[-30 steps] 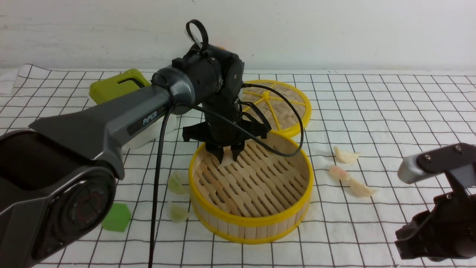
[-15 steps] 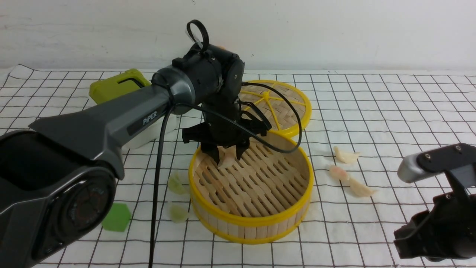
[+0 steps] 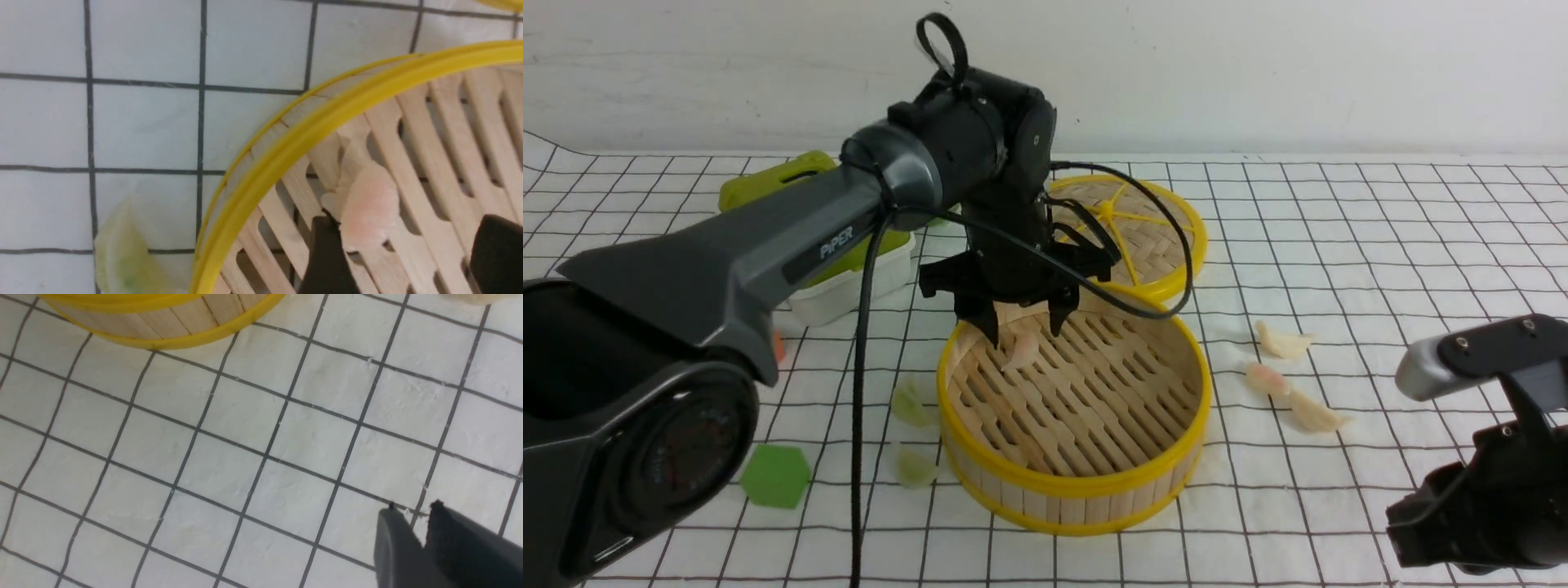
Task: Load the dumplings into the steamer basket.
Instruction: Use the left arm to put the dumpling into the steamer, then use the right arm to grab a dumpling
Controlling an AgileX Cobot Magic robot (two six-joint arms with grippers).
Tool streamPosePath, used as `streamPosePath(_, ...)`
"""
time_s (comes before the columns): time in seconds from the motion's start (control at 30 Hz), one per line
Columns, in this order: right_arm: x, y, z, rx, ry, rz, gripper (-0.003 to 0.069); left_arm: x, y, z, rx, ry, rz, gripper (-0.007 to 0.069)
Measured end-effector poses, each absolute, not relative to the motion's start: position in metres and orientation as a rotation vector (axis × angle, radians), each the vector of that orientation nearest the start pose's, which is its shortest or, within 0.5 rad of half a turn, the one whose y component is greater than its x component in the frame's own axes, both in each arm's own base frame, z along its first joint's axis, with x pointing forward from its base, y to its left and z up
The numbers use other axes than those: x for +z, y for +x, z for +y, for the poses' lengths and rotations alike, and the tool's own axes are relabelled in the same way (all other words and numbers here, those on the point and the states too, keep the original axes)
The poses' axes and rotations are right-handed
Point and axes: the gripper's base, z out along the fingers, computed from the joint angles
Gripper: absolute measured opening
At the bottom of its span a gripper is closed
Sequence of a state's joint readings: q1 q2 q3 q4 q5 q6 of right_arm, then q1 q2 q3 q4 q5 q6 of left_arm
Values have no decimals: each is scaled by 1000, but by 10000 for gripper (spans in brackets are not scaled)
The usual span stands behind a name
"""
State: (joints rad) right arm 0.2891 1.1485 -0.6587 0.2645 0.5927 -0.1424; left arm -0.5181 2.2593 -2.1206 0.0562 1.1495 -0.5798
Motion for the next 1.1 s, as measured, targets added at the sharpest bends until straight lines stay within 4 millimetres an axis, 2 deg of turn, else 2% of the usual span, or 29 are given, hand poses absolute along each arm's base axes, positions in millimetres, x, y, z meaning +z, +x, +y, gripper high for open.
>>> streamPosePath(0.03, 244, 196, 72, 328, -327, 2547, 122, 242, 431, -240, -207, -62, 2787, 449)
streamPosePath(0.1, 244, 196, 72, 328, -327, 2547, 123, 269, 424, -237, -227, 19, 2740, 438)
streamPosePath(0.17, 244, 196, 72, 328, -327, 2547, 123, 278, 421, -235, -229, 51, 2724, 426)
streamPosePath(0.23, 244, 196, 72, 328, -327, 2547, 125, 299, 414, -231, -227, 138, 2689, 369)
streamPosePath(0.37, 244, 196, 72, 328, -327, 2547, 129, 345, 395, -220, -236, 264, 2592, 185)
streamPosePath(0.47, 243, 196, 72, 329, -328, 2551, 134, 390, 373, -208, -253, 330, 2486, 22)
streamPosePath(0.5, 243, 196, 72, 329, -329, 2552, 134, 396, 370, -206, -258, 332, 2471, 14)
streamPosePath(0.53, 243, 195, 72, 331, -334, 2569, 136, 428, 352, -194, -264, 342, 2391, -13)
streamPosePath(0.57, 242, 194, 72, 331, -334, 2572, 136, 428, 352, -194, -260, 344, 2390, -13)
streamPosePath(0.63, 242, 193, 72, 333, -340, 2588, 139, 451, 336, -183, -256, 337, 2330, -13)
streamPosePath(0.67, 241, 192, 72, 334, -344, 2601, 140, 468, 322, -172, -236, 328, 2287, -13)
streamPosePath(0.7, 241, 192, 72, 334, -345, 2605, 141, 475, 316, -168, -231, 323, 2271, -13)
streamPosePath(0.73, 240, 191, 72, 336, -349, 2618, 144, 491, 299, -154, -190, 304, 2231, -13)
streamPosePath(0.83, 240, 190, 72, 337, -353, 2630, 146, 506, 278, -135, -146, 251, 2198, -13)
streamPosePath(0.97, 239, 189, 72, 334, -366, 2637, 149, 507, 259, -119, -96, 186, 2193, -13)
streamPosePath(1.0, 239, 188, 72, 328, -395, 2637, 153, 499, 246, -109, -72, 153, 2219, -13)
streamPosePath(1.07, 239, 188, 72, 324, -419, 2638, 155, 491, 239, -104, -60, 130, 2244, -13)
streamPosePath(1.1, 239, 187, 72, 319, -443, 2638, 157, 479, 228, -98, -48, 120, 2274, -13)
